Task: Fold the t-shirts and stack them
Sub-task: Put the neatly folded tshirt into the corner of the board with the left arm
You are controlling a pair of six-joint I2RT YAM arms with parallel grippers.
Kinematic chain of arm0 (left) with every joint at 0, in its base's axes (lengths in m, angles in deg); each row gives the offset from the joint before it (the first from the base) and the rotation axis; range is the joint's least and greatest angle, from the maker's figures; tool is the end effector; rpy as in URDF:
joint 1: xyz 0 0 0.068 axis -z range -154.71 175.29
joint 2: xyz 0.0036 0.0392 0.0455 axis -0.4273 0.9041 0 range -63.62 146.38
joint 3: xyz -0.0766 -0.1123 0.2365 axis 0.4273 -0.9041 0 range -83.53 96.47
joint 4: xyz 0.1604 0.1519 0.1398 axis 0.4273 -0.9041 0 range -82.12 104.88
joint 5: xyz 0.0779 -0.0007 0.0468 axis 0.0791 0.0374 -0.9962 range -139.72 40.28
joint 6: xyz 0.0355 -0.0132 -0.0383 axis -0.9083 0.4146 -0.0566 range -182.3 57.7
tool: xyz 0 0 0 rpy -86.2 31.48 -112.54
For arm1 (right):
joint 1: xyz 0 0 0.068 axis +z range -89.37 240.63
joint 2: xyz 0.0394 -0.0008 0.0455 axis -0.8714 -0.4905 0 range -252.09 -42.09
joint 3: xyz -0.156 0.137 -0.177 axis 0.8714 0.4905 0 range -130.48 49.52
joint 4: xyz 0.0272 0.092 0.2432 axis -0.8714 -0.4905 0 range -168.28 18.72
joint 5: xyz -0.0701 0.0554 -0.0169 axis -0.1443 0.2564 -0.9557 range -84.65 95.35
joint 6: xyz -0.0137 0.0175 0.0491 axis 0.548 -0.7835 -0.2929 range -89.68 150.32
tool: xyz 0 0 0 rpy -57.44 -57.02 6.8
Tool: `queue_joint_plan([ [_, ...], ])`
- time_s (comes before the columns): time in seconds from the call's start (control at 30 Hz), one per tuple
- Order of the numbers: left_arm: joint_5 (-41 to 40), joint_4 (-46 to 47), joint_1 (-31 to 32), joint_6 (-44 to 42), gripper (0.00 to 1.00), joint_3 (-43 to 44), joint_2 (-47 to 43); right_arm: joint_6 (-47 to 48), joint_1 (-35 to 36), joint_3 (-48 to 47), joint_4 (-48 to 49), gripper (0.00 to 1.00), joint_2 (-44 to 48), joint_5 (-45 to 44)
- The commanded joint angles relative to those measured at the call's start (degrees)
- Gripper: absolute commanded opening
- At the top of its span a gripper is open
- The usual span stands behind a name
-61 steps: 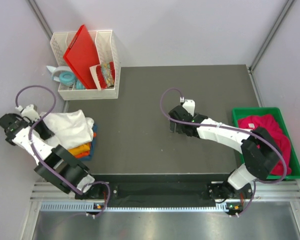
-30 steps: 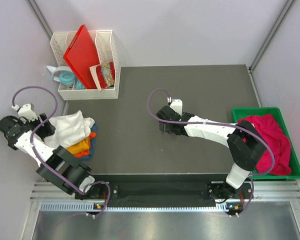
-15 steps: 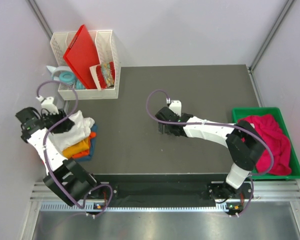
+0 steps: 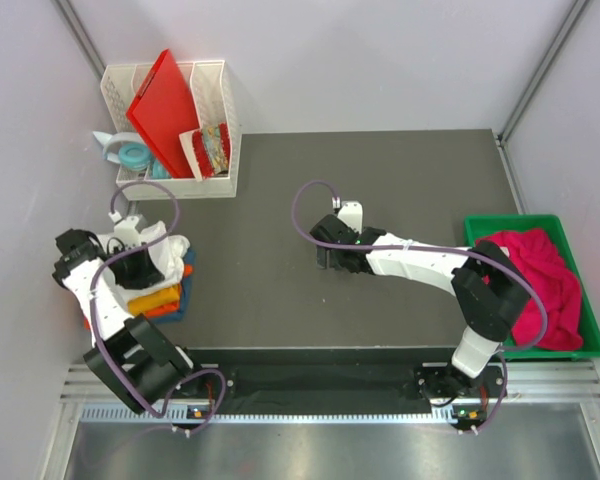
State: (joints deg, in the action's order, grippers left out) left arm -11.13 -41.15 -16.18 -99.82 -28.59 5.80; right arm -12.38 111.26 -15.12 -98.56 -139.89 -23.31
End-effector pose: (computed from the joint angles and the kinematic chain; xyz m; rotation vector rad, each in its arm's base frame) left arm 0.1746 0.1247 0.2615 0.0621 2.4361 -0.3914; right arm 0.2324 0.2564 0.1997 -0.0047 2.4396 0.0403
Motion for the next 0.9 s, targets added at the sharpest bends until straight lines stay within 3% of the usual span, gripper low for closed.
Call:
queue_joint_plan([
  [0.0,-0.8,-11.3,-0.4,-11.7,0.0,-2.1,-3.7,-0.9,0.9,-2.0,0.5,0.85,-0.7,-1.1],
  [0.2,-3.2,-18.8,-1.2,-19.1,0.0,0.3,-0.8,-0.1,0.9,-3.8,0.7,0.84,-2.5,-0.5],
  [0.3,-5.1,-17.5,-1.3,-20.4,0.0,-0.2,0.6,0.1,0.9,-4.3,1.1,0.85,-3.0,-0.7],
  [0.47,-3.9,-12.2,-1.8,-14.8,0.0,2.0,-0.5,-0.1,0.9,-4.0,1.1,0.85,-3.3,-0.3],
  [0.6,0.4,-6.9,-1.8,-7.0,0.04,10.7,-2.8,-0.3,0.9,-3.6,0.9,0.85,-2.8,-0.5],
  [0.7,6.6,-1.7,-1.7,-0.6,0.3,17.5,-3.2,-0.6,0.9,-3.2,1.0,0.85,-2.5,-0.7],
  [0.73,7.8,-0.9,-0.9,3.8,0.63,19.1,-2.8,-1.0,0.9,-3.2,1.0,0.85,-2.4,-0.8],
  [0.8,6.5,4.2,1.8,11.9,0.97,21.7,-1.9,-1.2,1.0,-3.3,0.9,0.85,-2.5,-0.8],
  [0.87,-0.5,9.0,11.3,16.9,0.99,21.7,-1.5,-1.2,1.0,-3.7,0.4,0.86,-2.4,-1.3],
])
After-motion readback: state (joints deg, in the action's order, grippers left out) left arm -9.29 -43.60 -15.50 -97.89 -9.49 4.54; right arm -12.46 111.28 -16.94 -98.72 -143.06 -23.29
